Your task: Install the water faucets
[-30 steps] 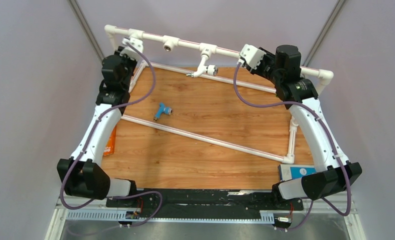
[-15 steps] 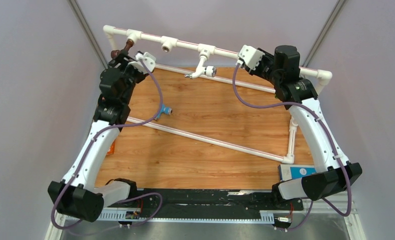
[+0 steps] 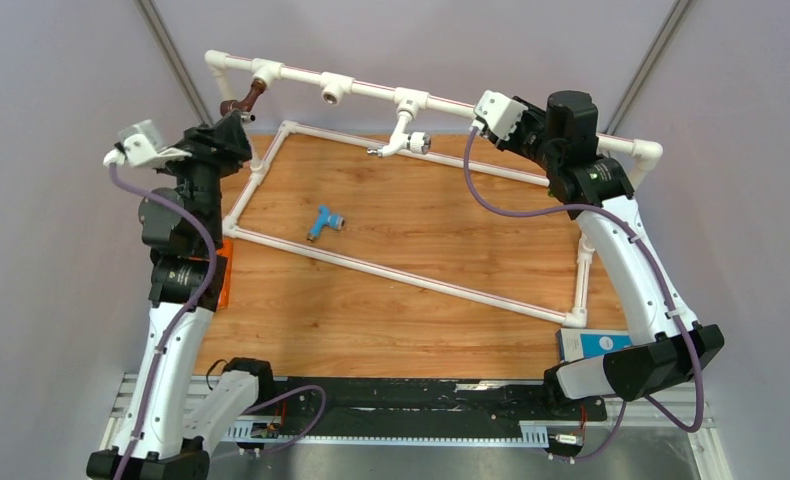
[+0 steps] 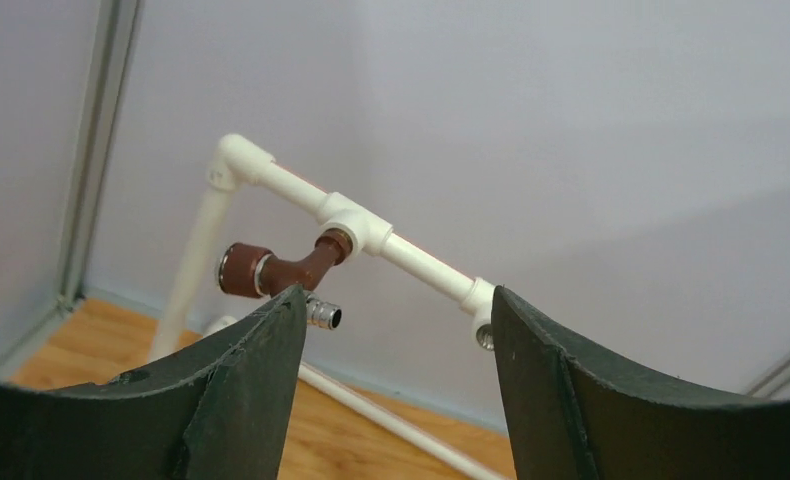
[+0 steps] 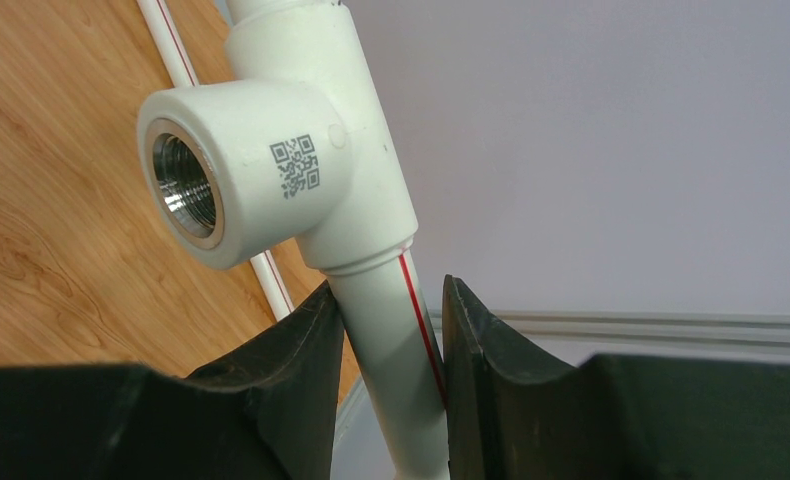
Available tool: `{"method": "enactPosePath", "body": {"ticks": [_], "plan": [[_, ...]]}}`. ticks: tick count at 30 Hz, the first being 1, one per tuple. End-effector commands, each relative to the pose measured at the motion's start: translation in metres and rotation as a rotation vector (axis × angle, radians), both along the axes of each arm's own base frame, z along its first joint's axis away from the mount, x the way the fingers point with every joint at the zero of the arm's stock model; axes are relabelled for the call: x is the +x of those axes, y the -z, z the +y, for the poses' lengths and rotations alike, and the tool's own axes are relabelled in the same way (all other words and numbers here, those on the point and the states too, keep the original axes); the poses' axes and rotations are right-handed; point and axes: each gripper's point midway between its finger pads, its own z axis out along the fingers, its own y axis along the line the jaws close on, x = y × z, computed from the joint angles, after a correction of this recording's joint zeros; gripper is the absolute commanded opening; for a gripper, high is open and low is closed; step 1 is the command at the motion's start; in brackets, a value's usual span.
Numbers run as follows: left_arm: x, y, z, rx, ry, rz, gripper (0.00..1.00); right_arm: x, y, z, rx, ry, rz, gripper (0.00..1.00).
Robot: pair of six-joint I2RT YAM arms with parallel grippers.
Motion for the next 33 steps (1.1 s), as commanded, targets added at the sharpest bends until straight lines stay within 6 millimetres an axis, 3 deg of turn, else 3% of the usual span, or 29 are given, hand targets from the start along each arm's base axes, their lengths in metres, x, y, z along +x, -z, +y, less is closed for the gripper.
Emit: {"method": "enactPosePath", "body": {"ticks": [1,3,4,6,14,20,24,33], "plan": [[0.004,0.017,0.026,-0.563,0.02,-0.015,0.74,-0.011,0.046,0.042,0.132,-0.087,0.196,0.0],[0.012,0.031,0.035,-0.691,0.064,0.001,0.74,-0.012,0.044,0.041,0.134,-0.088,0.19,0.0],[0.014,0.03,0.049,-0.728,0.055,-0.024,0.74,-0.012,0.045,0.042,0.133,-0.089,0.191,0.0],[0.026,0.037,0.053,-0.836,0.116,-0.029,0.75,-0.013,0.046,0.042,0.134,-0.09,0.194,0.0],[0.081,0.053,0.04,-1.032,0.348,0.057,0.84,-0.013,0.044,0.042,0.132,-0.092,0.188,0.0],[0.103,0.052,0.033,-1.063,0.434,0.098,0.83,-0.013,0.044,0.042,0.128,-0.092,0.184,0.0],[0.115,0.044,0.035,-1.054,0.445,0.088,0.77,-0.014,0.044,0.042,0.129,-0.092,0.183,0.0],[0.136,0.055,0.036,-1.106,0.49,0.098,0.58,-0.016,0.04,0.038,0.127,-0.08,0.166,0.0]]}}
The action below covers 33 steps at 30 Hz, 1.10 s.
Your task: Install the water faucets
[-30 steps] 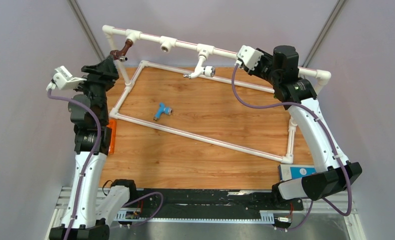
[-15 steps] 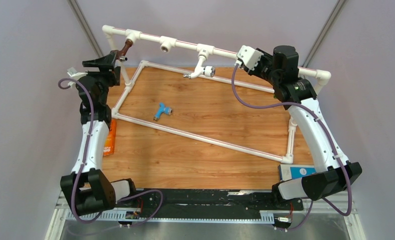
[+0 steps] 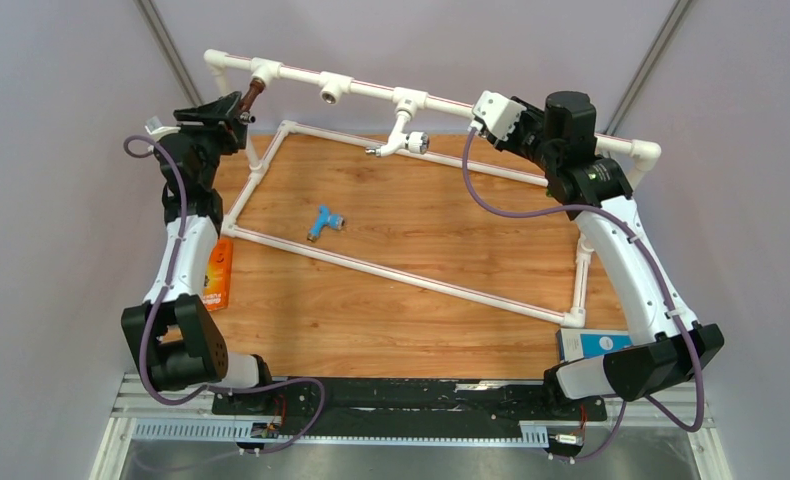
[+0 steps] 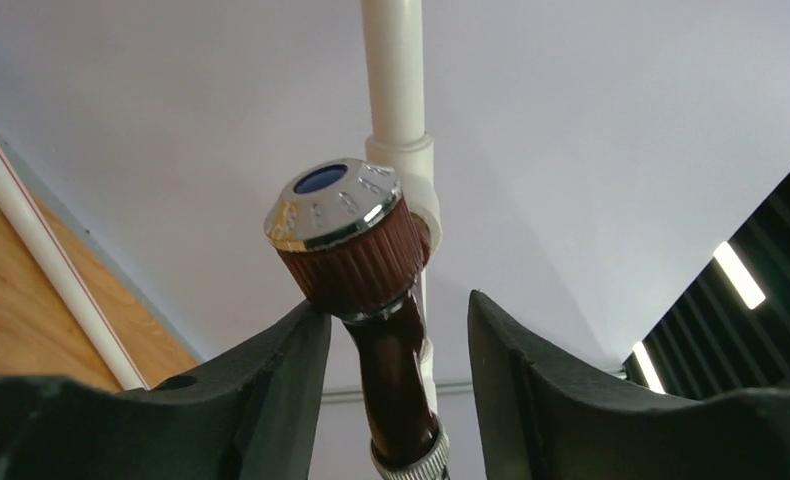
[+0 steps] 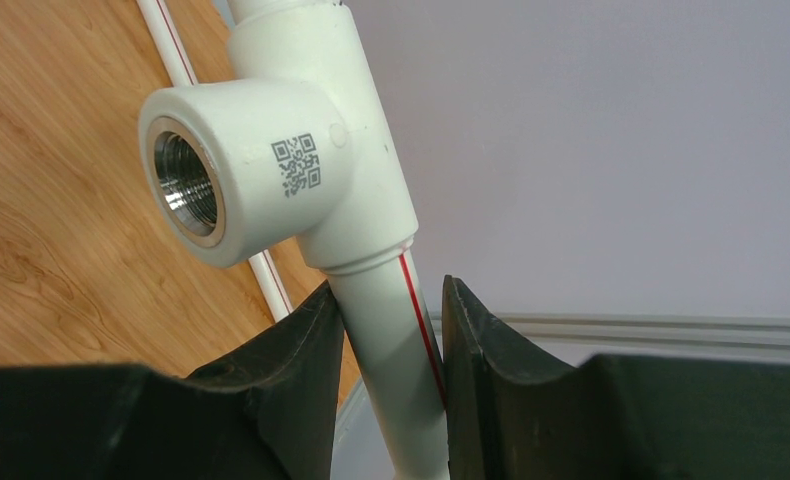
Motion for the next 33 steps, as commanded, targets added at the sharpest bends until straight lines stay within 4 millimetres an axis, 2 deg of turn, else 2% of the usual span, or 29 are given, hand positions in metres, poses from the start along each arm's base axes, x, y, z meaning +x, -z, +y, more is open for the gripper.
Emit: {"method": "enactPosePath", "body": {"ticks": [1,2,3,4,5,6,7,8,9,10,11,12,13,14,15,16,17,18,21,23,24,26,28,29,30,31,33], "plan": [[-0.005,-0.042,-0.002,0.012,0.022,-0.15,0.53,-0.015,0.04,0.035,0.128,-0.076,0.17,0.0],[-0.006,-0.042,-0.002,0.057,0.01,-0.162,0.47,-0.016,0.04,0.035,0.129,-0.078,0.169,0.0],[-0.007,-0.045,-0.002,0.087,0.007,-0.167,0.36,-0.016,0.04,0.035,0.128,-0.078,0.168,0.0],[-0.009,-0.052,-0.003,0.176,-0.006,-0.184,0.3,-0.016,0.04,0.035,0.129,-0.076,0.167,0.0],[-0.008,-0.049,-0.004,0.213,-0.005,-0.156,0.26,-0.017,0.039,0.035,0.129,-0.077,0.165,0.0],[-0.01,-0.056,-0.006,0.326,-0.017,-0.173,0.21,-0.016,0.039,0.034,0.129,-0.075,0.165,0.0],[-0.01,-0.052,-0.006,0.373,-0.016,-0.145,0.19,-0.017,0.038,0.034,0.13,-0.077,0.162,0.0],[-0.012,-0.059,-0.005,0.505,-0.044,-0.168,0.12,-0.017,0.039,0.034,0.129,-0.077,0.164,0.0],[-0.013,-0.058,-0.004,0.568,-0.048,-0.155,0.07,-0.017,0.037,0.033,0.131,-0.074,0.16,0.0],[-0.016,-0.059,-0.004,0.731,-0.065,-0.165,0.01,-0.017,0.037,0.034,0.13,-0.076,0.161,0.0],[-0.017,-0.059,-0.005,0.834,-0.076,-0.174,0.0,-0.017,0.038,0.034,0.131,-0.077,0.161,0.0],[-0.022,-0.061,-0.005,1.065,-0.107,-0.206,0.0,-0.018,0.036,0.034,0.132,-0.077,0.158,0.0],[-0.029,-0.064,-0.019,1.189,-0.099,-0.249,0.0,-0.018,0.036,0.033,0.134,-0.074,0.156,0.0],[-0.029,-0.051,-0.026,1.45,-0.116,-0.242,0.0,-0.018,0.035,0.034,0.134,-0.074,0.154,0.0],[-0.036,-0.052,-0.03,1.572,-0.133,-0.257,0.0,-0.018,0.035,0.033,0.134,-0.072,0.154,0.0],[-0.035,-0.031,-0.037,1.831,-0.121,-0.262,0.0,-0.018,0.035,0.034,0.135,-0.073,0.155,0.0],[-0.039,-0.026,-0.04,1.931,-0.128,-0.268,0.0,-0.017,0.034,0.034,0.136,-0.074,0.152,0.0],[-0.039,-0.01,-0.046,2.151,-0.115,-0.273,0.0,-0.017,0.035,0.034,0.138,-0.074,0.154,0.0],[-0.038,0.014,-0.042,2.588,-0.087,-0.197,0.0,-0.017,0.036,0.034,0.138,-0.074,0.156,0.0],[-0.036,0.026,-0.038,2.771,-0.059,-0.117,0.06,-0.018,0.035,0.034,0.141,-0.075,0.155,0.0],[-0.037,0.036,-0.036,2.817,-0.046,-0.076,0.12,-0.017,0.035,0.035,0.139,-0.075,0.155,0.0],[-0.037,0.035,-0.035,2.849,-0.087,-0.068,0.18,-0.018,0.034,0.035,0.141,-0.078,0.153,0.0],[-0.039,0.025,-0.037,2.785,-0.124,-0.078,0.26,-0.019,0.032,0.035,0.143,-0.08,0.15,0.0],[-0.042,0.017,-0.038,2.708,-0.153,-0.083,0.36,-0.019,0.032,0.035,0.143,-0.08,0.149,0.0],[-0.044,0.007,-0.042,2.663,-0.185,-0.112,0.41,-0.019,0.032,0.035,0.141,-0.081,0.149,0.0],[-0.049,-0.006,-0.043,2.558,-0.237,-0.121,0.5,-0.019,0.031,0.034,0.142,-0.079,0.146,0.0],[-0.057,-0.025,-0.048,2.382,-0.275,-0.153,0.61,-0.018,0.032,0.034,0.142,-0.079,0.148,0.0]]}}
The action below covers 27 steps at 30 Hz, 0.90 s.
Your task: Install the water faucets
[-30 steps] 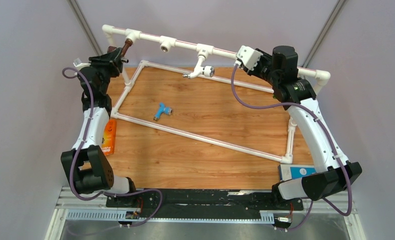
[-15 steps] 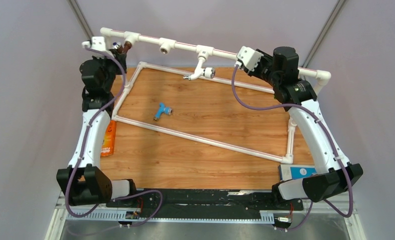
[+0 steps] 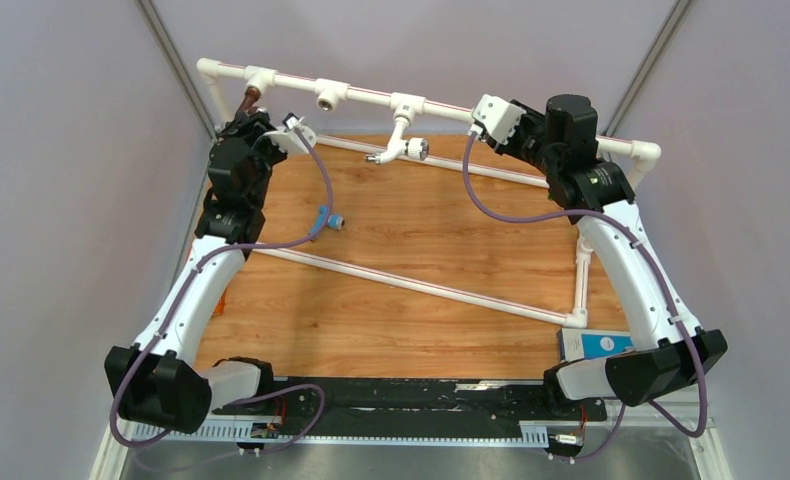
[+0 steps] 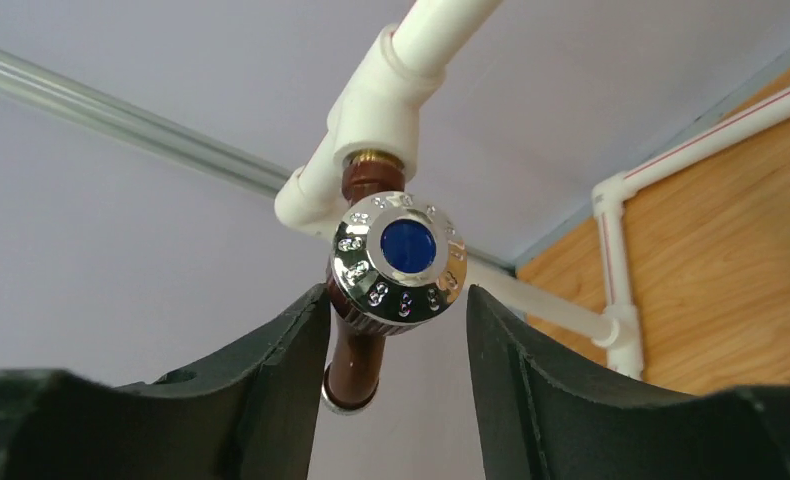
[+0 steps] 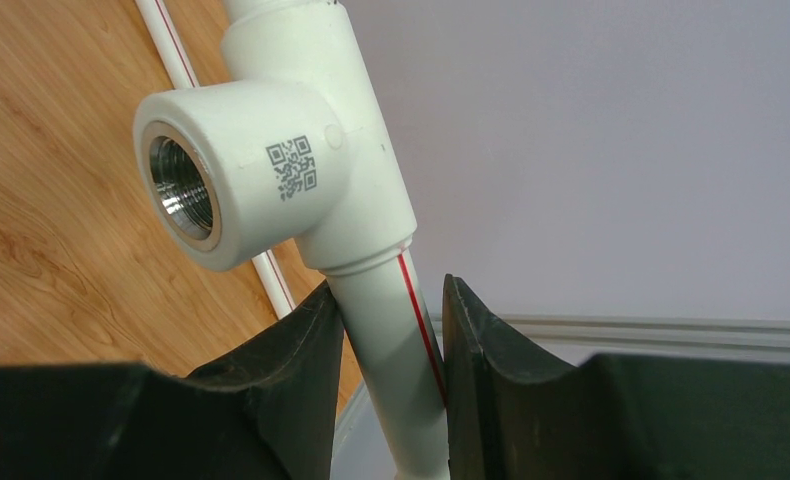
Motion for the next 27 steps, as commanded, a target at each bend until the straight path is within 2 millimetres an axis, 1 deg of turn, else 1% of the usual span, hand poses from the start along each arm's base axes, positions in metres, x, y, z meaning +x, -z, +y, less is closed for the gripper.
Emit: {"method": "enactPosePath", "body": {"ticks": [1,2,3,4,5,6,7,8,9,10,11,12,13,14,15,16,17,18,19,20,21,22,23,24,25,26,27], "plan": [[-0.026,-0.047,-0.025,-0.275,0.125,-0.114,0.65,-0.011,0.032,0.033,0.137,-0.069,0.145,0.0],[-0.029,-0.052,-0.027,-0.393,0.154,-0.121,0.72,-0.011,0.032,0.032,0.137,-0.068,0.145,0.0],[-0.035,-0.056,-0.029,-0.495,0.181,-0.127,0.77,-0.011,0.032,0.032,0.137,-0.068,0.145,0.0],[-0.038,-0.058,-0.028,-0.555,0.197,-0.128,0.79,-0.012,0.032,0.033,0.138,-0.069,0.144,0.0],[-0.045,-0.064,-0.029,-0.671,0.214,-0.141,0.81,-0.013,0.034,0.032,0.137,-0.069,0.146,0.0],[-0.048,-0.065,-0.025,-0.718,0.229,-0.137,0.82,-0.013,0.033,0.032,0.138,-0.068,0.144,0.0],[-0.056,-0.072,-0.026,-0.843,0.256,-0.148,0.83,-0.013,0.033,0.031,0.136,-0.067,0.143,0.0],[-0.058,-0.071,-0.021,-0.892,0.261,-0.143,0.83,-0.013,0.032,0.032,0.136,-0.071,0.14,0.0],[-0.065,-0.075,-0.021,-1.022,0.274,-0.147,0.86,-0.013,0.032,0.031,0.136,-0.068,0.139,0.0],[-0.068,-0.075,-0.012,-1.082,0.249,-0.164,0.88,-0.013,0.032,0.032,0.137,-0.072,0.14,0.0],[-0.075,-0.078,-0.015,-1.212,0.261,-0.165,0.89,-0.013,0.031,0.033,0.14,-0.074,0.136,0.0],[-0.077,-0.079,-0.004,-1.282,0.22,-0.192,0.91,-0.013,0.032,0.033,0.138,-0.075,0.139,0.0],[-0.082,-0.076,-0.002,-1.405,0.194,-0.199,0.92,-0.013,0.032,0.033,0.139,-0.075,0.139,0.0],[-0.084,-0.076,0.006,-1.485,0.153,-0.238,0.92,-0.014,0.032,0.032,0.139,-0.075,0.139,0.0],[-0.088,-0.074,0.01,-1.594,0.129,-0.263,0.93,-0.014,0.033,0.033,0.139,-0.078,0.141,0.0],[-0.091,-0.074,0.014,-1.662,0.117,-0.283,0.94,-0.013,0.034,0.033,0.138,-0.076,0.142,0.0],[-0.09,-0.071,0.015,-1.773,0.111,-0.288,0.94,-0.013,0.035,0.033,0.138,-0.079,0.146,0.0],[-0.089,-0.072,0.012,-1.87,0.123,-0.285,0.94,-0.013,0.035,0.034,0.139,-0.081,0.145,0.0],[-0.088,-0.072,0.012,-1.91,0.123,-0.283,0.94,-0.013,0.036,0.035,0.14,-0.083,0.147,0.0],[-0.083,-0.07,0.009,-1.984,0.126,-0.267,0.94,-0.013,0.034,0.035,0.142,-0.083,0.143,0.0],[-0.081,-0.07,0.004,-2.013,0.142,-0.238,0.93,-0.013,0.033,0.034,0.142,-0.082,0.141,0.0],[-0.072,-0.058,0.001,-2.092,0.101,-0.198,0.93,-0.014,0.033,0.034,0.143,-0.083,0.141,0.0],[-0.069,-0.056,-0.001,-2.124,0.099,-0.17,0.93,-0.014,0.035,0.035,0.141,-0.083,0.144,0.0],[-0.061,-0.05,-0.002,-2.196,0.085,-0.151,0.92,-0.014,0.035,0.034,0.141,-0.081,0.145,0.0],[-0.057,-0.048,-0.003,-2.228,0.099,-0.14,0.92,-0.014,0.035,0.034,0.14,-0.084,0.144,0.0],[-0.05,-0.049,-0.003,-2.277,0.13,-0.146,0.91,-0.014,0.036,0.034,0.138,-0.082,0.146,0.0],[-0.047,-0.046,-0.001,-2.312,0.124,-0.15,0.9,-0.014,0.036,0.034,0.139,-0.083,0.146,0.0]]}}
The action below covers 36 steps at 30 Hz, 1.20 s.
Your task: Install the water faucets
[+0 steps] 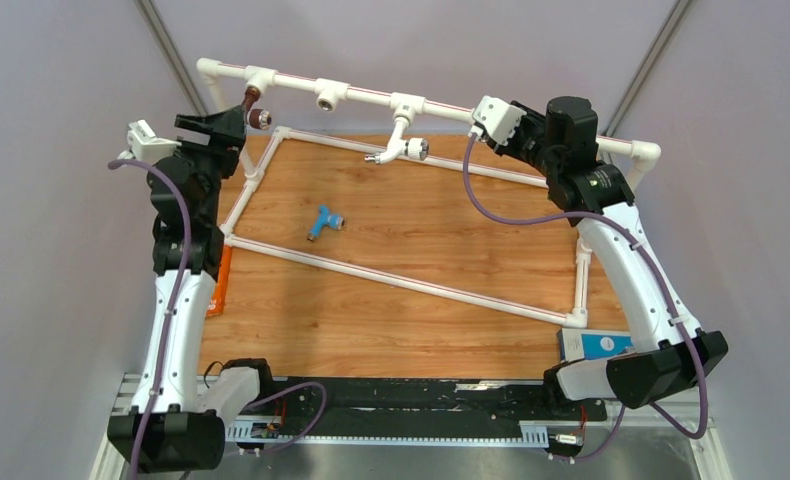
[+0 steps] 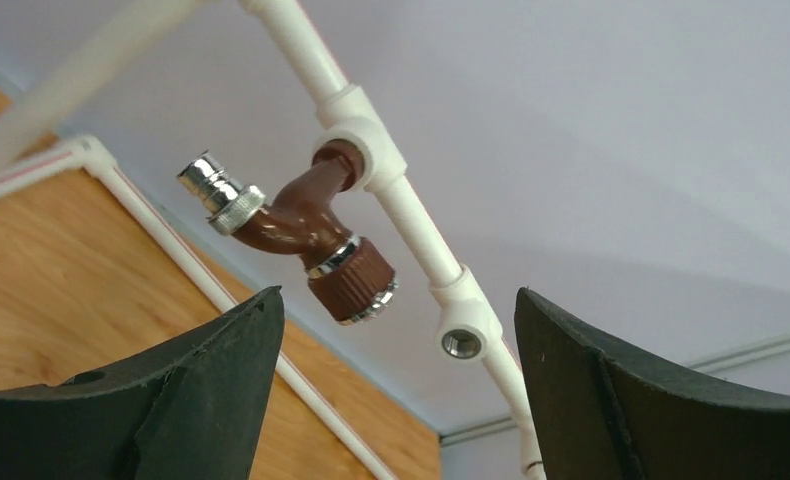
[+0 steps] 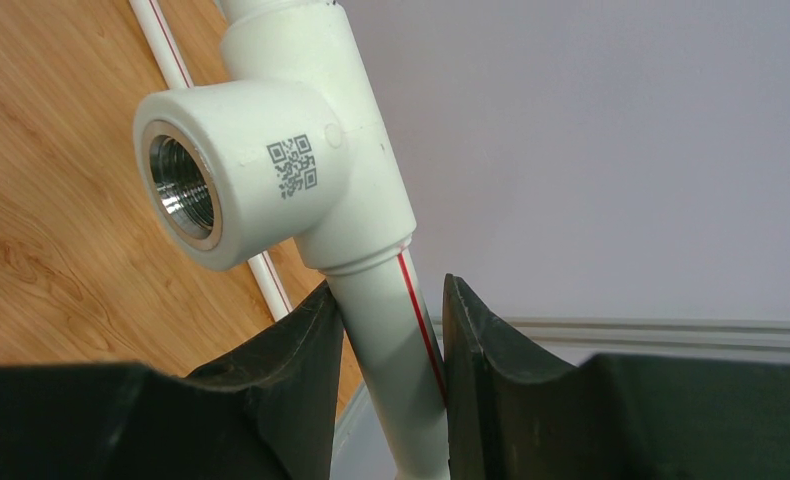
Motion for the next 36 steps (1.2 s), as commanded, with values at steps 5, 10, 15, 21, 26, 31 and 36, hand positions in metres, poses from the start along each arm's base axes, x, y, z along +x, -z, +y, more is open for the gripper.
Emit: {"method": "enactPosePath", "body": {"ticks": [5,10,15,21,26,31,36], "plan": [[0.043,0.023,-0.009,-0.383,0.117,0.004,0.88,-0.013,0.037,0.033,0.131,-0.076,0.159,0.0],[0.066,0.029,0.004,-0.405,0.091,-0.045,0.82,-0.012,0.039,0.033,0.128,-0.074,0.163,0.0],[0.078,0.024,0.016,-0.461,0.096,-0.169,0.63,-0.01,0.041,0.033,0.125,-0.069,0.168,0.0],[0.095,0.027,0.011,-0.289,0.134,-0.204,0.22,-0.01,0.041,0.032,0.124,-0.069,0.166,0.0],[0.099,0.022,-0.008,0.263,0.175,-0.138,0.0,-0.011,0.039,0.032,0.123,-0.068,0.162,0.0],[0.09,0.06,-0.008,1.29,0.134,0.071,0.0,-0.011,0.037,0.032,0.128,-0.071,0.158,0.0],[0.076,0.117,0.005,2.512,-0.025,0.425,0.0,-0.011,0.041,0.033,0.127,-0.074,0.168,0.0]]}}
